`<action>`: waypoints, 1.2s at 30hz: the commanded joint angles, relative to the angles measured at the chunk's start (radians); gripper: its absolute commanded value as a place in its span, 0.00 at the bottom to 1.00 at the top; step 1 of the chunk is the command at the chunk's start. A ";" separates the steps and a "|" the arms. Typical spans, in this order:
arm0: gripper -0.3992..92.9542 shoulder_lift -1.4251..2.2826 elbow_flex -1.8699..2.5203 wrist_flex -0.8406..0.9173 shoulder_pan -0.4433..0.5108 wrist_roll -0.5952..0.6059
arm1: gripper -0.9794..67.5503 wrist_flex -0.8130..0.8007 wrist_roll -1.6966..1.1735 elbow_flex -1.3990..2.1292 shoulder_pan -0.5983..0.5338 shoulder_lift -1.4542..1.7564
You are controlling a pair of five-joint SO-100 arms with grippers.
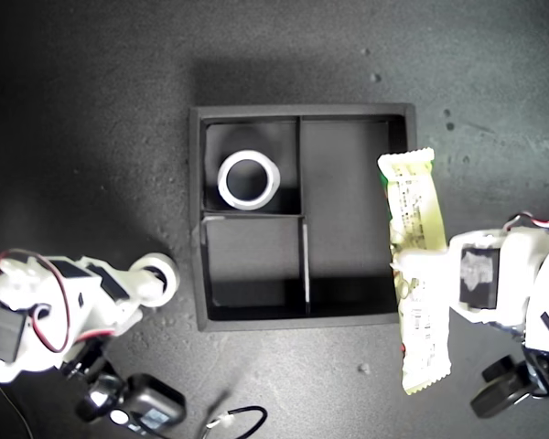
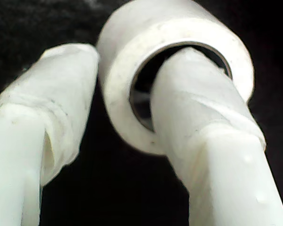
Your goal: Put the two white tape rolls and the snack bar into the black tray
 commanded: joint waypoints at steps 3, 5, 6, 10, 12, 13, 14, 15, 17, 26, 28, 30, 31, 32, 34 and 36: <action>0.10 -0.021 -0.006 -0.014 -0.005 -0.009 | 0.01 -0.018 -0.014 -0.012 0.011 0.011; 0.10 -0.040 -0.005 -0.017 -0.005 -0.015 | 0.01 -0.034 -0.015 -0.014 0.025 0.011; 0.10 -0.052 -0.005 -0.018 -0.005 -0.018 | 0.01 -0.046 -0.017 -0.014 0.032 0.011; 0.10 -0.107 -0.006 -0.025 -0.011 -0.035 | 0.01 -0.110 -0.021 0.006 0.078 0.011; 0.08 -0.120 -0.005 -0.025 -0.018 -0.043 | 0.01 -0.146 -0.021 0.020 0.100 0.011; 0.07 -0.118 -0.002 -0.025 -0.021 -0.043 | 0.01 -0.169 -0.020 0.032 0.110 0.011; 0.07 -0.107 0.000 -0.025 -0.025 -0.038 | 0.01 -0.192 -0.020 0.048 0.120 0.011; 0.06 -0.091 0.002 -0.023 -0.026 -0.031 | 0.01 -0.219 -0.021 0.066 0.126 0.011; 0.05 -0.032 0.000 0.005 -0.032 -0.012 | 0.01 -0.272 -0.021 0.109 0.140 0.009; 0.01 0.353 -0.063 0.075 -0.117 0.209 | 0.01 -0.390 0.003 0.204 0.169 -0.026; 0.01 0.356 -0.118 0.087 -0.127 0.249 | 0.01 -0.391 0.005 0.207 0.170 -0.032; 0.01 0.321 -0.170 0.089 -0.135 0.279 | 0.01 -0.400 0.008 0.225 0.179 -0.035; 0.02 0.293 -0.195 0.089 -0.138 0.291 | 0.01 -0.405 0.009 0.236 0.184 -0.035; 0.02 0.259 -0.222 0.087 -0.141 0.301 | 0.01 -0.414 0.009 0.249 0.189 -0.035; 0.02 0.186 -0.278 0.084 -0.147 0.313 | 0.05 -0.425 0.011 0.268 0.193 -0.035; 0.03 0.107 -0.331 0.075 -0.149 0.327 | 0.08 -0.425 0.011 0.281 0.195 -0.035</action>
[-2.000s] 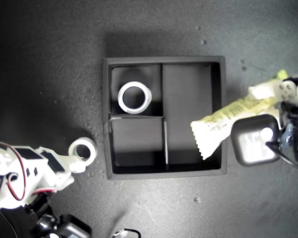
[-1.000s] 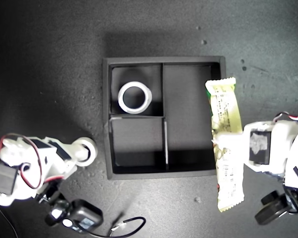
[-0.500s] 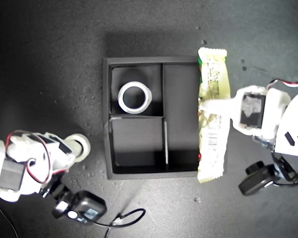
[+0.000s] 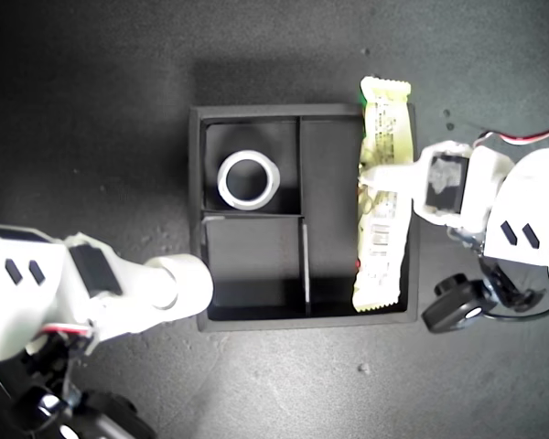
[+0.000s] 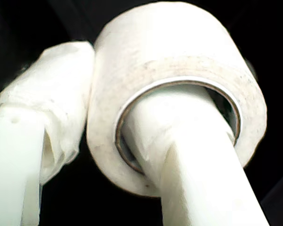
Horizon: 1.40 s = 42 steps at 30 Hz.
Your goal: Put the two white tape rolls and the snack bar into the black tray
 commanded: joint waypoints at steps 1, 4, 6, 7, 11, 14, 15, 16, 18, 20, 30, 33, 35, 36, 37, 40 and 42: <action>0.03 -0.106 -0.133 -0.011 -0.018 0.021 | 0.11 -0.017 0.011 0.009 0.005 0.008; 0.03 -0.201 -0.187 -0.015 -0.029 0.026 | 0.16 0.006 0.011 0.020 0.003 0.008; 0.03 -0.245 -0.210 -0.018 -0.032 0.025 | 0.20 0.037 0.011 0.014 0.000 0.008; 0.03 -0.259 -0.218 -0.018 -0.034 0.023 | 0.21 0.060 0.009 0.002 -0.002 0.008; 0.03 -0.288 -0.241 -0.018 -0.026 0.020 | 0.22 0.175 -0.002 -0.069 -0.018 0.012; 0.04 -0.301 -0.252 -0.018 -0.021 0.017 | 0.24 0.267 -0.011 -0.141 -0.037 0.020; 0.05 -0.304 -0.258 -0.018 -0.018 0.017 | 0.25 0.291 -0.012 -0.161 -0.041 0.020; 0.05 -0.305 -0.262 -0.017 -0.014 0.017 | 0.25 0.308 -0.012 -0.178 -0.044 0.020; 0.06 -0.305 -0.272 -0.017 -0.005 0.015 | 0.25 0.333 -0.012 -0.195 -0.044 0.020; 0.08 -0.302 -0.278 -0.015 0.008 0.009 | 0.25 0.345 -0.012 -0.202 -0.044 0.020; 0.09 -0.272 -0.267 -0.012 0.046 -0.028 | 0.25 0.434 -0.008 -0.259 -0.032 0.020; 0.09 -0.262 -0.250 -0.012 0.041 -0.032 | 0.27 0.457 -0.008 -0.282 -0.034 0.020; 0.10 -0.261 -0.241 -0.012 0.037 -0.037 | 0.29 0.466 -0.006 -0.293 -0.043 0.020; 0.10 -0.261 -0.239 -0.012 0.035 -0.037 | 0.30 0.471 -0.005 -0.296 -0.048 0.020; 0.10 -0.264 -0.239 -0.012 0.034 -0.037 | 0.33 0.474 -0.002 -0.298 -0.051 0.020; 0.10 -0.272 -0.253 -0.012 0.034 -0.032 | 0.40 0.497 0.009 -0.313 -0.060 0.020; 0.10 -0.268 -0.261 0.003 0.034 -0.029 | 0.40 0.528 0.028 -0.345 -0.060 0.020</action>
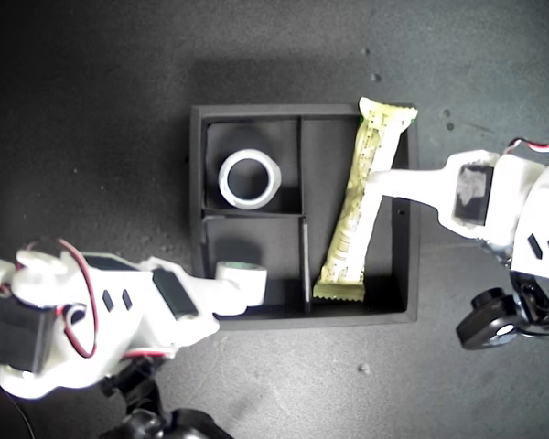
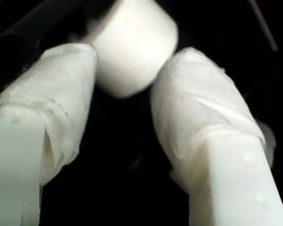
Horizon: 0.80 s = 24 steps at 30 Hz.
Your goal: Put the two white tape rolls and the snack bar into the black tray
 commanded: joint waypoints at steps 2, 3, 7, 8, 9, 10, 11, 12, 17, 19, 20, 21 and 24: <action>0.09 0.067 -0.043 0.049 -0.008 -0.005 | 0.38 0.094 0.067 -0.118 -0.008 0.020; 0.09 0.094 -0.037 0.074 -0.014 -0.005 | 0.35 0.135 0.097 -0.147 0.002 0.021; 0.07 0.285 0.103 0.140 -0.063 -0.021 | 0.30 0.307 0.253 -0.276 0.043 0.025; 0.07 0.350 0.164 0.143 -0.078 -0.026 | 0.30 0.344 0.298 -0.304 0.052 0.028; 0.06 0.419 0.230 0.143 -0.094 -0.031 | 0.29 0.373 0.341 -0.324 0.060 0.031; 0.06 0.491 0.299 0.143 -0.107 -0.037 | 0.29 0.397 0.390 -0.337 0.069 0.035; 0.06 0.565 0.367 0.143 -0.120 -0.044 | 0.28 0.419 0.449 -0.342 0.081 0.043; 0.06 0.632 0.433 0.143 -0.130 -0.055 | 0.27 0.434 0.505 -0.342 0.091 0.048; 0.04 0.874 0.707 0.130 -0.141 -0.114 | 0.16 0.500 0.773 -0.272 0.120 0.071; 0.02 0.940 0.799 0.115 -0.141 -0.132 | 0.08 0.483 0.861 -0.179 0.124 0.126; 0.01 0.969 0.842 0.110 -0.141 -0.140 | 0.04 0.469 0.897 -0.126 0.127 0.166; 0.01 1.000 0.882 0.104 -0.141 -0.146 | 0.01 0.449 0.923 -0.067 0.132 0.213; 0.01 1.081 0.991 0.097 -0.144 -0.170 | 0.01 0.376 0.979 0.147 0.143 0.390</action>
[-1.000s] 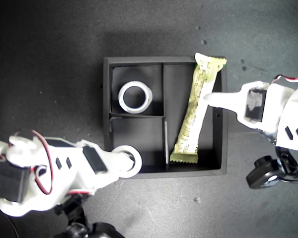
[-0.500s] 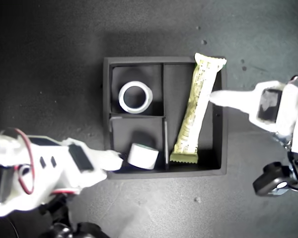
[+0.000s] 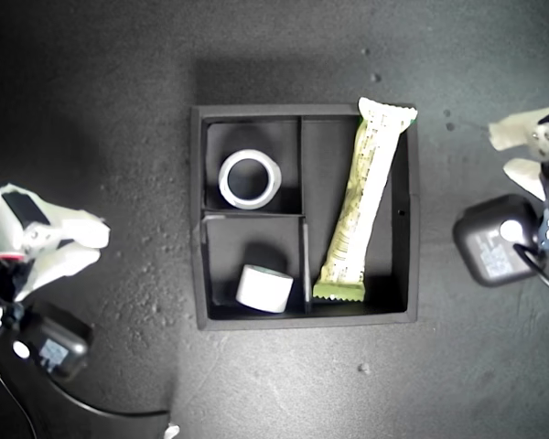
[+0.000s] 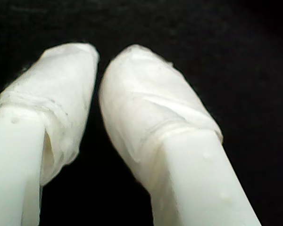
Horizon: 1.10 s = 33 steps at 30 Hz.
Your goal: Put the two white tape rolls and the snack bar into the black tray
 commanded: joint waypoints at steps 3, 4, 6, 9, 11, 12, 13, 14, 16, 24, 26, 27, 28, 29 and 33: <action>0.01 0.150 0.152 -0.038 -0.009 -0.037 | 0.01 -0.153 0.118 0.407 0.020 0.373; 0.01 0.167 0.175 -0.040 -0.009 -0.040 | 0.01 -0.183 0.133 0.488 0.015 0.433; 0.01 0.187 0.212 -0.040 -0.020 -0.041 | 0.01 -0.232 0.167 0.643 0.008 0.546; 0.01 0.167 0.249 -0.046 -0.048 -0.043 | 0.01 -0.328 0.204 0.870 -0.011 0.716; 0.01 0.147 0.268 -0.067 -0.061 -0.037 | 0.01 -0.387 0.233 1.015 -0.018 0.827; 0.01 0.138 0.276 -0.078 -0.066 -0.032 | 0.01 -0.417 0.247 1.091 -0.020 0.884; 0.01 0.129 0.282 -0.083 -0.071 -0.032 | 0.01 -0.446 0.252 1.161 -0.023 0.939; 0.01 0.124 0.288 -0.087 -0.075 -0.031 | 0.01 -0.471 0.256 1.226 -0.028 0.988; 0.01 0.120 0.302 -0.089 -0.081 -0.031 | 0.01 -0.506 0.276 1.345 -0.031 1.077; 0.00 0.247 0.399 -0.094 -0.091 -0.029 | 0.01 -0.476 0.295 1.752 -0.032 1.663; 0.00 0.288 0.423 -0.089 -0.092 -0.023 | 0.01 -0.443 0.291 1.802 -0.032 1.729; 0.00 0.307 0.433 -0.084 -0.092 -0.023 | 0.01 -0.453 0.285 1.819 -0.032 1.729; 0.00 0.324 0.440 -0.077 -0.094 -0.023 | 0.01 -0.472 0.272 1.838 -0.035 1.729; 0.00 0.342 0.449 -0.067 -0.094 -0.021 | 0.01 -0.495 0.255 1.856 -0.037 1.729; 0.00 0.508 0.520 -0.002 -0.092 -0.028 | 0.01 -0.463 0.227 1.865 -0.026 1.729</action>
